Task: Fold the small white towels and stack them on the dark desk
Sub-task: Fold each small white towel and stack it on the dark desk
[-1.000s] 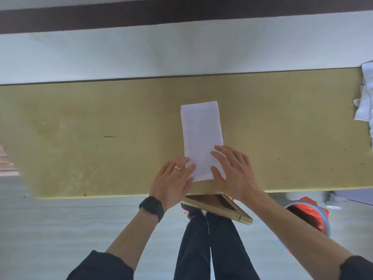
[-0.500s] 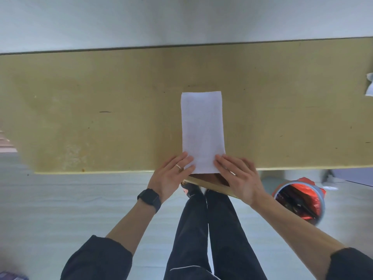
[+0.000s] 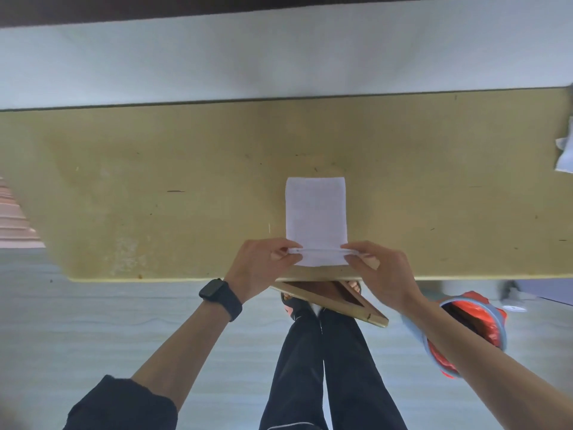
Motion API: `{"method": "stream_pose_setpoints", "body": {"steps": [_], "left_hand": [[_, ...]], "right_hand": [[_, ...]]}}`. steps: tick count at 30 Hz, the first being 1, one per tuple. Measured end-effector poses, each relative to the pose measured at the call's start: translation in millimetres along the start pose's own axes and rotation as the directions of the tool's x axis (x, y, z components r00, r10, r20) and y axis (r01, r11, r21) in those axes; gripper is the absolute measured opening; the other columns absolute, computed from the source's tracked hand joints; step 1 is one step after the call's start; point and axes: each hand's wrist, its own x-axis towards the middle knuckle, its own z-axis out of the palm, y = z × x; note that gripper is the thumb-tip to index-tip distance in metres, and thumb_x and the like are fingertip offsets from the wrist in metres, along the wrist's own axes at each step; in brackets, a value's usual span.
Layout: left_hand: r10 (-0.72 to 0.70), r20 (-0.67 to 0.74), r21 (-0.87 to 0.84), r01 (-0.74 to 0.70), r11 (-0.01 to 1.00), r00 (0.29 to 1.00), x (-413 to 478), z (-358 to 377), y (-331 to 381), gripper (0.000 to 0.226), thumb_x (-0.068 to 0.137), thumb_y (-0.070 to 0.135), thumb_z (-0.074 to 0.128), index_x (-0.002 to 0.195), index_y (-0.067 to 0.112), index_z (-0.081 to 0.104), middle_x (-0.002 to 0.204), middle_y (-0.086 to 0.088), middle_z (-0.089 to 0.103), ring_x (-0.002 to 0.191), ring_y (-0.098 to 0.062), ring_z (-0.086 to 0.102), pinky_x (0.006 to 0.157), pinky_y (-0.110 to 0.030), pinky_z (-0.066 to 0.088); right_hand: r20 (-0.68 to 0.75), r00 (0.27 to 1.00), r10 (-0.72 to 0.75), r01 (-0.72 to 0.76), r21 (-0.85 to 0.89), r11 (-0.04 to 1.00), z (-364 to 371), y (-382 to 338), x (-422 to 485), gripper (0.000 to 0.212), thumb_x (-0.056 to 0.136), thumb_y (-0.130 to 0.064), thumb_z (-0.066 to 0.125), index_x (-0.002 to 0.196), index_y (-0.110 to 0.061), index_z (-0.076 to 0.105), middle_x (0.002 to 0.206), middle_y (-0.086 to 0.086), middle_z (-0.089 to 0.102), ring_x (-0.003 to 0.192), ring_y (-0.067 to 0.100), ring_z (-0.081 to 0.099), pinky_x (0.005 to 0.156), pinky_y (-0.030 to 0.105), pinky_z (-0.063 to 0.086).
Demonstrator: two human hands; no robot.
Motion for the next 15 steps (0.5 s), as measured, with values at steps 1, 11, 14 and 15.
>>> {"method": "stream_pose_setpoints", "body": {"steps": [1,11,14,15], "left_hand": [[-0.027,-0.012,-0.074,0.027,0.997,1.0,9.3,-5.2,5.4,0.018,0.085,0.033,0.076,0.103,0.03,0.077,0.086,0.014,0.074,0.081,0.003,0.066,0.075,-0.008,0.046],[-0.311,-0.074,-0.507,0.232,0.83,0.948,104.8,-11.1,15.6,0.021,0.089,0.03,0.073,0.106,0.019,0.067,0.101,-0.001,0.074,0.093,-0.024,0.072,0.082,-0.04,0.061],[-0.334,-0.133,-0.49,0.231,0.841,0.933,111.7,-5.5,12.8,0.017,0.089,0.033,0.072,0.101,0.025,0.063,0.103,0.0,0.07,0.093,-0.025,0.07,0.073,-0.034,0.062],[-0.338,-0.153,-0.48,0.229,0.847,0.928,112.6,-4.0,12.7,0.016,0.089,0.034,0.072,0.099,0.027,0.062,0.102,0.001,0.069,0.092,-0.024,0.07,0.072,-0.035,0.062]], "right_hand": [[-0.005,0.998,0.065,-0.064,0.071,0.995,-4.8,-6.5,11.7,0.015,0.091,-0.023,0.07,0.1,-0.034,0.075,0.088,-0.025,0.071,0.086,-0.007,0.064,0.075,0.003,0.042],[-0.152,0.928,0.339,-0.298,0.24,0.924,12.6,-29.3,103.8,0.014,0.097,-0.043,0.056,0.1,-0.031,0.064,0.091,-0.02,0.066,0.083,-0.007,0.059,0.061,0.009,0.039],[-0.205,0.917,0.343,-0.304,0.198,0.932,19.4,-29.3,113.3,0.014,0.098,-0.041,0.054,0.1,-0.03,0.062,0.088,-0.02,0.064,0.081,-0.006,0.057,0.061,0.012,0.039],[-0.218,0.914,0.343,-0.31,0.173,0.935,21.2,-28.3,114.6,0.015,0.098,-0.042,0.053,0.099,-0.03,0.062,0.087,-0.02,0.064,0.08,-0.004,0.058,0.061,0.014,0.039]]}}
